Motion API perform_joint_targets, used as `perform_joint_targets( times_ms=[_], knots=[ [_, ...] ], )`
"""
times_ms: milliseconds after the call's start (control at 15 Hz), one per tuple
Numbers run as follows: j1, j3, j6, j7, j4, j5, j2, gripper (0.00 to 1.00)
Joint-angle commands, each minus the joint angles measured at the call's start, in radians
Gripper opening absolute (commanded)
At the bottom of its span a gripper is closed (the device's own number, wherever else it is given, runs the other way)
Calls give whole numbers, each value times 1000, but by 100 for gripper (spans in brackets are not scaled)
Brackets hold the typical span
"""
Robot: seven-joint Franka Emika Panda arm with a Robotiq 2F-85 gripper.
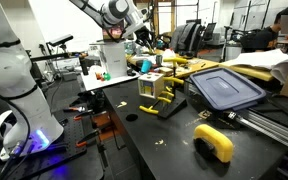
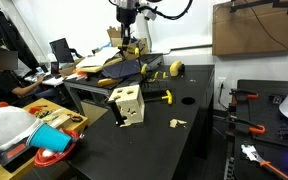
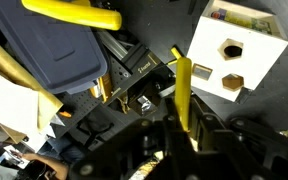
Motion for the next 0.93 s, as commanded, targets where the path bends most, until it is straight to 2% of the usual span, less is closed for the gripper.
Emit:
perform_joint_targets(
  times_ms=[0, 400, 800, 867],
  knots=[
    [-3, 1, -88, 42, 31, -69, -11, 4],
    [4, 9, -232, -31, 63, -58, -8, 4],
    [10, 13, -411, -56, 109, -115, -9, 4],
    [2, 3, -434, -94, 100, -110, -50, 4]
  ],
)
